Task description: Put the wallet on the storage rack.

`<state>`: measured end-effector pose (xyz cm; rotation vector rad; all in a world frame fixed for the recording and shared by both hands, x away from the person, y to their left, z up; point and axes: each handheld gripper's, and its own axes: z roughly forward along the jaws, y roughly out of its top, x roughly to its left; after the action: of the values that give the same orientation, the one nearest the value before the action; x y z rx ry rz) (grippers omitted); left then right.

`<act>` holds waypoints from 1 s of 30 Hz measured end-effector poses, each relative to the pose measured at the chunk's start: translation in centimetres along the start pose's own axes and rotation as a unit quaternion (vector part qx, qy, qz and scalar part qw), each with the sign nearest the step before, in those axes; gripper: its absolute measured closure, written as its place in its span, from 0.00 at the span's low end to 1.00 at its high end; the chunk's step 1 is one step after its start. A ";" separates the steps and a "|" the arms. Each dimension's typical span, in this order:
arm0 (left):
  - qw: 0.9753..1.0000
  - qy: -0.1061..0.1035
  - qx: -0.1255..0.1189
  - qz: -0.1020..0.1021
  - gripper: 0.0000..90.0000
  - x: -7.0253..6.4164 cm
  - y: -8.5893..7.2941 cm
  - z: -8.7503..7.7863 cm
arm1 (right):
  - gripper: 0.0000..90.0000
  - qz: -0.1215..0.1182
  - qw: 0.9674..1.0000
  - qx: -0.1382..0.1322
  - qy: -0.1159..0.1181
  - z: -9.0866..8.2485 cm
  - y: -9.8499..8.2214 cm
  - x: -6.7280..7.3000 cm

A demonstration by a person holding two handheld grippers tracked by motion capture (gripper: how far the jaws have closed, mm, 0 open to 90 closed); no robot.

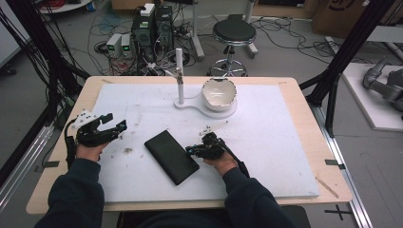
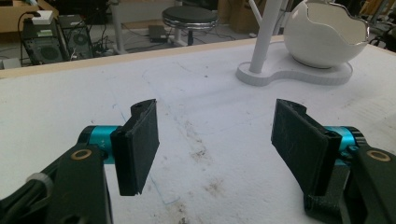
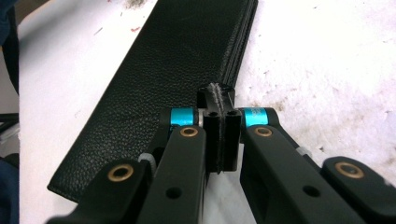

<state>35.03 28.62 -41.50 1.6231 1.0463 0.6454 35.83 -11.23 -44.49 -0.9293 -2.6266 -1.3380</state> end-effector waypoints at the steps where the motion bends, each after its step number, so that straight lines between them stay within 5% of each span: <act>1: 1.000 0.000 0.000 0.001 0.36 0.0 0.0 0.0 | 0.99 0.003 1.000 -0.002 -0.003 0.1 0.0 0.0; 3: 1.000 0.000 0.000 0.001 0.36 0.0 0.0 0.0 | 0.64 0.008 1.000 0.002 -0.002 0.2 -0.1 0.2; 6: 1.000 -0.001 0.003 0.000 0.36 0.0 0.0 0.1 | 0.47 0.023 0.999 0.019 0.026 1.1 -0.4 0.2; 9: 1.000 -0.003 0.003 0.001 0.36 -0.1 -0.1 0.2 | 0.58 0.022 0.999 0.024 0.040 1.3 -0.4 0.4; 14: 1.000 -0.003 0.005 0.002 0.36 -0.1 -0.1 0.3 | 0.80 0.057 0.996 0.021 0.058 1.0 -0.3 -0.6; 20: 1.000 -0.003 0.004 0.000 0.37 0.0 -0.1 0.3 | 1.00 0.024 0.998 0.005 0.049 0.3 -0.1 -0.5; 26: 1.000 -0.004 0.003 0.000 0.37 0.0 -0.1 0.2 | 1.00 0.012 1.000 -0.010 0.025 -0.8 0.1 -0.7; 28: 1.000 -0.003 0.003 0.000 0.37 0.0 -0.1 0.2 | 1.00 0.028 0.999 -0.013 0.029 -1.2 0.1 -1.2; 29: 1.000 -0.003 0.003 0.001 0.37 0.0 -0.1 0.2 | 1.00 0.026 0.999 -0.024 0.001 -1.5 0.2 -1.0; 30: 1.000 -0.003 0.003 0.001 0.37 0.0 -0.1 0.2 | 0.84 0.008 0.999 -0.029 -0.018 -1.6 0.4 -0.4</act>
<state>35.18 28.49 -41.65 1.6296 1.0432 0.6391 35.99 -12.45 -43.37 -0.9868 -2.6136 -1.4148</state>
